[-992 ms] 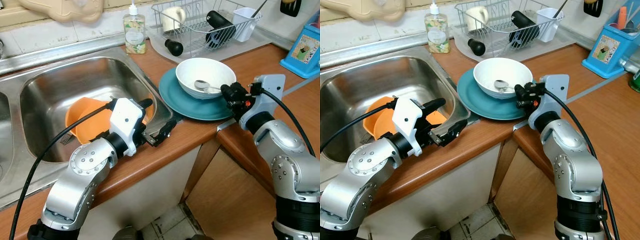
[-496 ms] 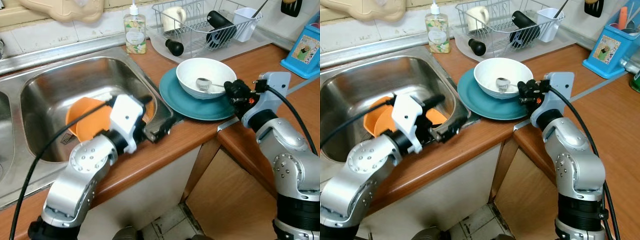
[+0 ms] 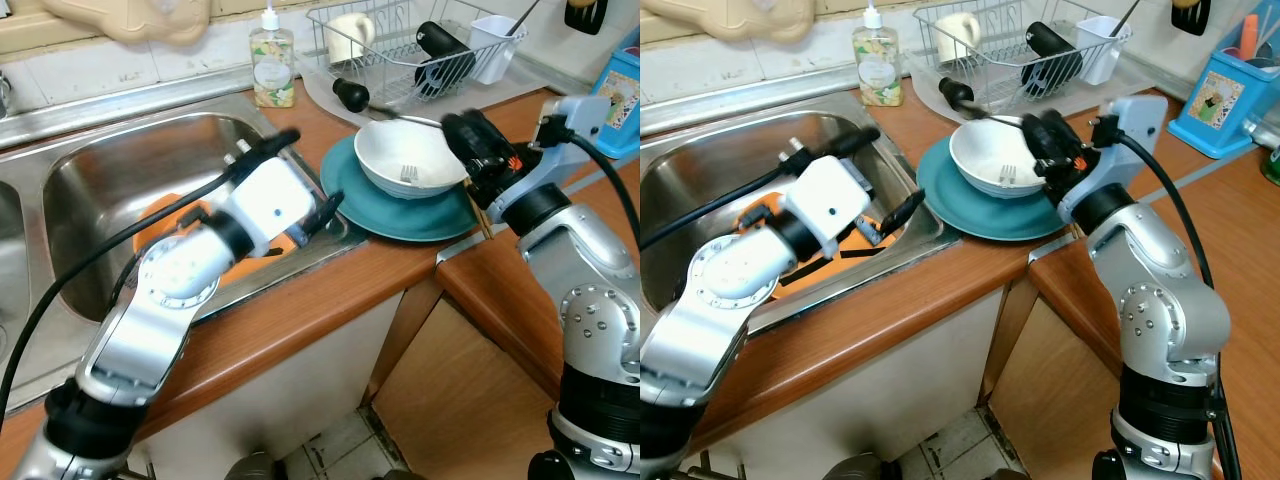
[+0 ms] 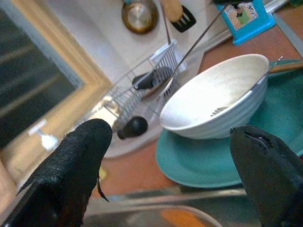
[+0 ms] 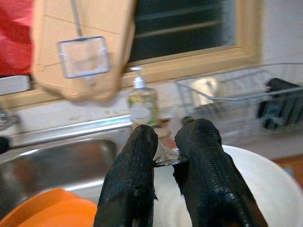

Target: Kitchen organization

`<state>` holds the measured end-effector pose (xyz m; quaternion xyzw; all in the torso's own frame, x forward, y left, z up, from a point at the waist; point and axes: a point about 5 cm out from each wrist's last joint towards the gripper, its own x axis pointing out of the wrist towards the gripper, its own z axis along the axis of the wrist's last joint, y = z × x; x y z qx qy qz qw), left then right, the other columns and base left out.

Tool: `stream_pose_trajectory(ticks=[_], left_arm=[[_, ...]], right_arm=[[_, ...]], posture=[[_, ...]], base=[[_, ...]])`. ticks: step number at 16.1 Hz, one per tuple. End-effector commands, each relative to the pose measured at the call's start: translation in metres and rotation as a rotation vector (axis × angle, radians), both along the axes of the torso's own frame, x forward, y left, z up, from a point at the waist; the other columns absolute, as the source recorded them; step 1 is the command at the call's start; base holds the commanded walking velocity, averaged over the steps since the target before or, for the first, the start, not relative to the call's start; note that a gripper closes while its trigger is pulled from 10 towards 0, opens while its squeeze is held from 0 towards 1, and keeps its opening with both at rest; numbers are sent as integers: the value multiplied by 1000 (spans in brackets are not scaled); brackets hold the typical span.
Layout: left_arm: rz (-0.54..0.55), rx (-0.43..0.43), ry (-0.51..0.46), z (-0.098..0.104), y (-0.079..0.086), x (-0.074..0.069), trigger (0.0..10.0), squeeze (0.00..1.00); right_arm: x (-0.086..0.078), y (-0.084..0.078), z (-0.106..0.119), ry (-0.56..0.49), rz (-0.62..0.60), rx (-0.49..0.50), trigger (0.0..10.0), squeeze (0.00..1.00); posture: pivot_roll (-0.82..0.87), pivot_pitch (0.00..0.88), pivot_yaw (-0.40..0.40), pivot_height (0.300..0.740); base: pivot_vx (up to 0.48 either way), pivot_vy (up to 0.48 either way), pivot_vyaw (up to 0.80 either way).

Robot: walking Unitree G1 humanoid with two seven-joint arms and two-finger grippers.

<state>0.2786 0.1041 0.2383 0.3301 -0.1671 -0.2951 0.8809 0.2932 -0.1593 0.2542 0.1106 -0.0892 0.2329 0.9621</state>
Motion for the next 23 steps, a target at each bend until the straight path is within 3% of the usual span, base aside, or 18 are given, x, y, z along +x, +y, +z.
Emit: stream_pose_trajectory(ticks=[1,2,4,5,6,12,23], left_arm=[[-8,55,-42,3,-2,3,10000,0],[-6,84,-73,5,-3,7,6314,0],[-1,121,-89,2,-3,12,3882,0],[-12,138,-93,2,-4,15,1176,0],[-20,143,-88,1,-5,16,0,0],[-18,182,-119,0,-6,27,0,0],[-33,208,-129,-5,-7,29,0,0]], right_arm=[[-4,9,5,-15,73,-15,0,0],[-7,16,6,-17,118,-20,0,0],[-11,23,6,-16,174,-24,0,0],[-15,29,6,-15,221,-30,0,0],[-17,32,6,-14,237,-30,0,0],[-25,48,0,11,306,-14,0,0],[-27,54,-8,40,296,-15,0,0]], posture=[[-51,37,13,740],[-50,35,11,740],[-53,35,12,740],[-54,35,12,740],[-54,35,12,740],[-57,29,12,740],[-55,11,11,740]], base=[[0,0,0],[0,0,0],[0,0,0],[0,0,0],[0,0,0],[0,0,0],[0,0,0]])
